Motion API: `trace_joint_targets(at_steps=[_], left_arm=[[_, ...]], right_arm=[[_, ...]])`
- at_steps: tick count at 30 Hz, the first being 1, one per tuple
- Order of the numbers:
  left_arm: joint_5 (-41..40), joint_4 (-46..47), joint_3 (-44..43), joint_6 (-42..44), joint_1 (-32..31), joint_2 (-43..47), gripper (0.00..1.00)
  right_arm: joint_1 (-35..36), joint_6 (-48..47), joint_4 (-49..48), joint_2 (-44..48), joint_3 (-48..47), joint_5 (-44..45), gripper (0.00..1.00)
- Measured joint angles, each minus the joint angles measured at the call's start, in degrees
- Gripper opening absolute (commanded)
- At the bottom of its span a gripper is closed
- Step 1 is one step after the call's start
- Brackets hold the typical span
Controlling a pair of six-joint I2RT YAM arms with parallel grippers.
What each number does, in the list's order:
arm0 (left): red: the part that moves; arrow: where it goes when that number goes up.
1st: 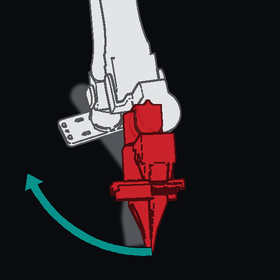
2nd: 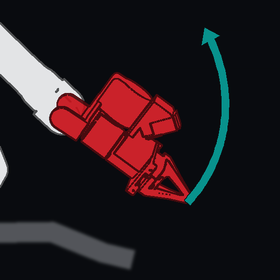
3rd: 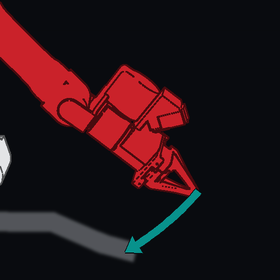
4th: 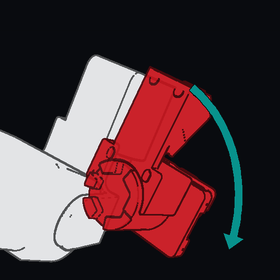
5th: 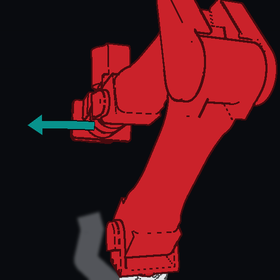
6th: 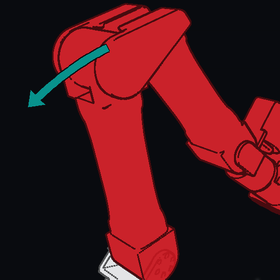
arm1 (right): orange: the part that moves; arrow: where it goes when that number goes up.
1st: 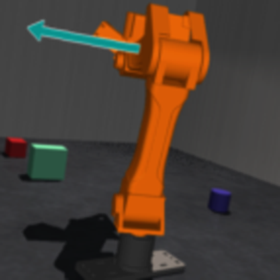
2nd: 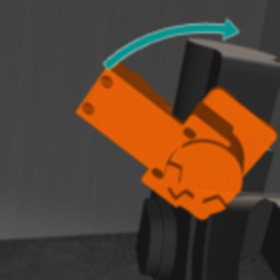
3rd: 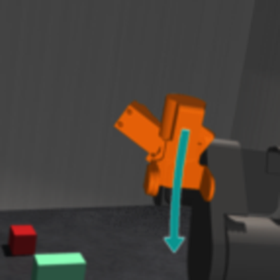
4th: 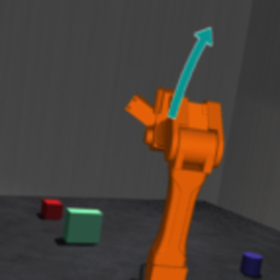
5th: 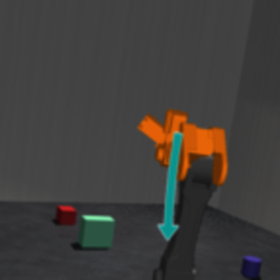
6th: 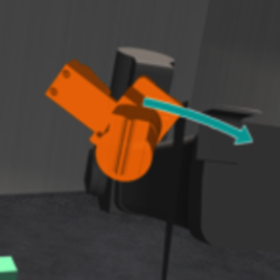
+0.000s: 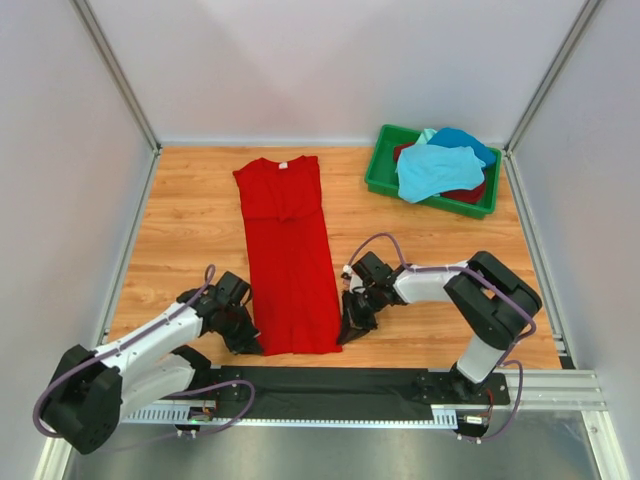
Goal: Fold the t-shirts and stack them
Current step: Fold the tshirt
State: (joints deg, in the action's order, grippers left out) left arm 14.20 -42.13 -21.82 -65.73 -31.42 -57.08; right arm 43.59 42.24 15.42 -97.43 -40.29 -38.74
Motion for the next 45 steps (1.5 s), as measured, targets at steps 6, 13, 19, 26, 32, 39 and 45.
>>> trace_joint_targets(at_steps=[6, 13, 19, 26, 32, 39, 45], left_arm=[[0.1, -0.5, 3.0, -2.1, 0.0, 6.6, 0.00], [0.3, -3.7, 4.4, -3.7, 0.0, 11.7, 0.00], [-1.5, -9.8, 2.6, -2.7, 0.0, 13.8, 0.00], [-7.7, -16.4, -15.6, 4.2, 1.6, 5.7, 0.00], [-10.0, -16.0, -30.9, 12.5, 11.7, -9.0, 0.00], [-10.2, -12.9, -47.8, 19.3, 17.9, -28.5, 0.00], [-10.2, -10.7, -52.3, 21.4, 20.6, -37.6, 0.00]], right_arm=[[0.9, 0.1, -0.9, 1.9, 2.4, -0.1, 0.00], [1.2, -0.1, -0.7, 2.3, 2.6, 0.3, 0.00], [1.3, -1.2, 2.9, 2.3, 0.9, 1.4, 0.00], [-0.9, -3.2, 13.0, 1.4, -14.7, 6.7, 0.00], [-4.5, -5.9, 18.4, -7.5, -35.5, 8.3, 0.00], [-9.0, -9.3, 26.4, -22.9, -58.6, 9.2, 0.00], [-12.3, -9.8, 29.7, -29.9, -67.1, 9.1, 0.00]])
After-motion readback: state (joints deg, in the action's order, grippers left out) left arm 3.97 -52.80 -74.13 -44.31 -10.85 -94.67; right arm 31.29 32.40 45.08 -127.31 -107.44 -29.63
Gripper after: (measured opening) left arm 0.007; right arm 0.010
